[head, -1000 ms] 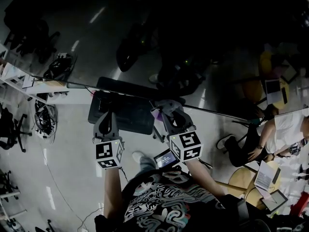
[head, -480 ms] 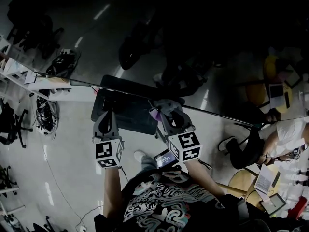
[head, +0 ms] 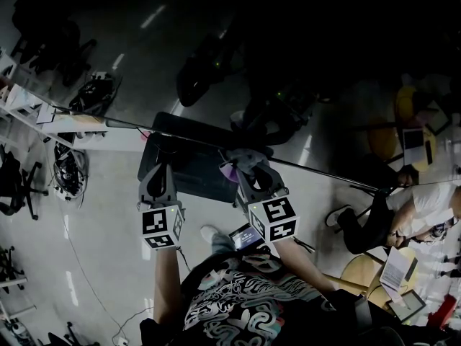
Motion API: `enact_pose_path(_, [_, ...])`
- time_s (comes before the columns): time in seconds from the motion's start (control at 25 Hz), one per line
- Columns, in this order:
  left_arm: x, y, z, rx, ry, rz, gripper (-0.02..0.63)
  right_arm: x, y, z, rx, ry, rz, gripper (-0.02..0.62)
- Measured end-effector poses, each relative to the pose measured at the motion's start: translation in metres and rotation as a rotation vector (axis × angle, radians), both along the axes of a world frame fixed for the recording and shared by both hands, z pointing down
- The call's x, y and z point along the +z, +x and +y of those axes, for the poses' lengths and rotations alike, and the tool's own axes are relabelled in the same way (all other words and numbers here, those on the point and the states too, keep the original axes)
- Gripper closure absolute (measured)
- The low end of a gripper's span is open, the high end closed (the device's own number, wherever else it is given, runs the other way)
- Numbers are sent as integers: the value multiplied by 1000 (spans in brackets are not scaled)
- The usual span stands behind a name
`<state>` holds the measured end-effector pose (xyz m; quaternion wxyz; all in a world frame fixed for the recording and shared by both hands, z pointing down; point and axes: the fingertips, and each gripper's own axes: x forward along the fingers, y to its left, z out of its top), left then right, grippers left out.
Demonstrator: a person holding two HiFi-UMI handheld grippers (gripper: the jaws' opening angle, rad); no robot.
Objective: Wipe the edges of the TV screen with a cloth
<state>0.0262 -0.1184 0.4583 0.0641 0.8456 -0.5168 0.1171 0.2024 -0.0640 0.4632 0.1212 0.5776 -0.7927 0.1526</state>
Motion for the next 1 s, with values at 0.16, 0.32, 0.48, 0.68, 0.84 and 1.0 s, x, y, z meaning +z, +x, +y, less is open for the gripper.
enact_pose_path(0.16, [0, -3, -4, 0, 1, 2, 584, 0, -6, -4, -5, -3, 3, 500])
enact_pose_path(0.32, [0, -10, -11, -2, 4, 7, 585, 0, -13, -10, -8, -5, 5, 500])
enact_pose_path(0.48, [3, -16, -18, -6, 6, 10, 584, 2, -21, -17, -12, -4, 6, 500])
enact_pose_path(0.68, [5, -36, -31, -13, 3, 17, 584, 3, -40, -28, -14, -11, 9, 500])
enact_pose_path(0.84, [3, -34, -30, -16, 7, 20, 586, 2, -39, -26, -17, -12, 8, 500])
enact_pose_path(1.0, [4, -42, -37, -19, 5, 26, 586, 1, -48, -32, -23, -15, 13, 500])
